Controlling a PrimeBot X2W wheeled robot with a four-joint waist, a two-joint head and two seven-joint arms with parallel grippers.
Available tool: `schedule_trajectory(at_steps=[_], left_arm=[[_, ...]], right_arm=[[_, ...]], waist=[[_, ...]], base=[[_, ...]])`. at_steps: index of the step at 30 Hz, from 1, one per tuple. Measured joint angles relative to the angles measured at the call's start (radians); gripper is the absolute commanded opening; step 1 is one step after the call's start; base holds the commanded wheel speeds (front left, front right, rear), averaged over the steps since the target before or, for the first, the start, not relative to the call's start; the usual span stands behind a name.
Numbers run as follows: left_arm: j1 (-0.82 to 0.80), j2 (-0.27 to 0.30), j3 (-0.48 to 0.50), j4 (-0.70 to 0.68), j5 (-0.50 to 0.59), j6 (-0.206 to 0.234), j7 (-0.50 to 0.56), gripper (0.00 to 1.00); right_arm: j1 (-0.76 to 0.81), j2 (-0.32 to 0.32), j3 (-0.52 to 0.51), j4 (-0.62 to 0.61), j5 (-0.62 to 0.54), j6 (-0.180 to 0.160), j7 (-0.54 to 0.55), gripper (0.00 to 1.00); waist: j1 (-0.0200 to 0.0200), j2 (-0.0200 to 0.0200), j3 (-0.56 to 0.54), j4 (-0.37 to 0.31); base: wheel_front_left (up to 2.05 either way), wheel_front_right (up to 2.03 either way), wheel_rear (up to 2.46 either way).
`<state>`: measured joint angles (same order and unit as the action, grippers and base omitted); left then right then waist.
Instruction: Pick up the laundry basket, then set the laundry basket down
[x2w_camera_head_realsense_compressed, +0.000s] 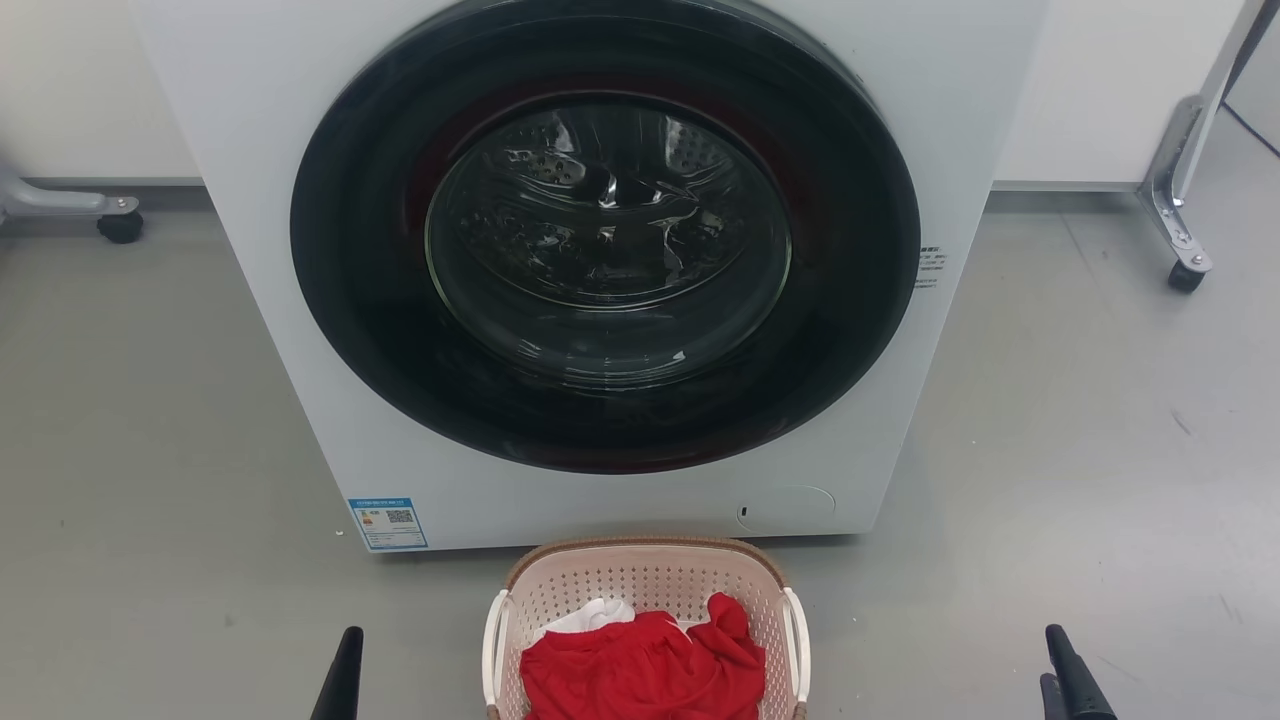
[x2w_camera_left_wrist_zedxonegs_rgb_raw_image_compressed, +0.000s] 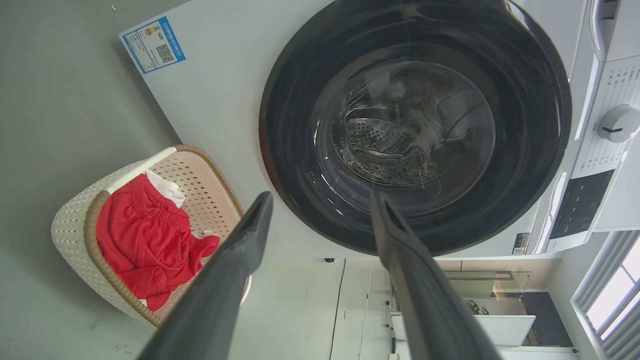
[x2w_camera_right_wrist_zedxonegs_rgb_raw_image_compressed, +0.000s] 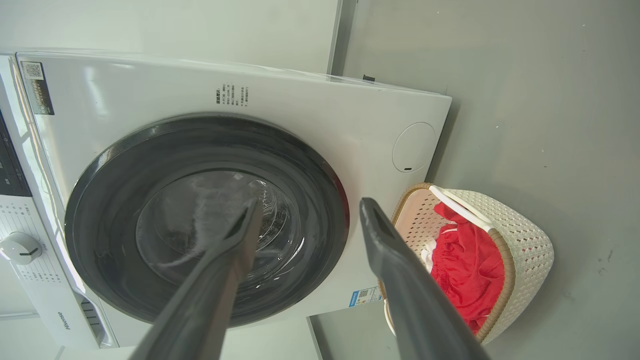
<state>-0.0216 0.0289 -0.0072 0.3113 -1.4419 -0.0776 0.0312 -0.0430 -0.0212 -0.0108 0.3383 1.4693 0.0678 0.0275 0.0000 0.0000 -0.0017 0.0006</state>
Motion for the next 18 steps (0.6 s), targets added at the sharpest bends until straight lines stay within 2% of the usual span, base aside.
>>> schedule_trajectory(at_steps=[4, 18], left_arm=[[0.0, 0.001, -0.014, -0.007, 0.044, 0.009, -0.012, 1.0], [-0.001, 0.022, -0.097, -0.042, 0.292, 0.051, -0.062, 1.0]], right_arm=[[-0.003, -0.001, 0.02, -0.004, -0.045, -0.01, -0.012, 1.0], [-0.012, -0.012, 0.121, -0.015, -0.309, -0.046, -0.062, 1.0]], waist=[[0.0, 0.0, 0.0, 0.0], [0.0, 0.0, 0.001, 0.001]], base=[[0.0, 0.0, 0.0], [0.0, 0.0, 0.0]])
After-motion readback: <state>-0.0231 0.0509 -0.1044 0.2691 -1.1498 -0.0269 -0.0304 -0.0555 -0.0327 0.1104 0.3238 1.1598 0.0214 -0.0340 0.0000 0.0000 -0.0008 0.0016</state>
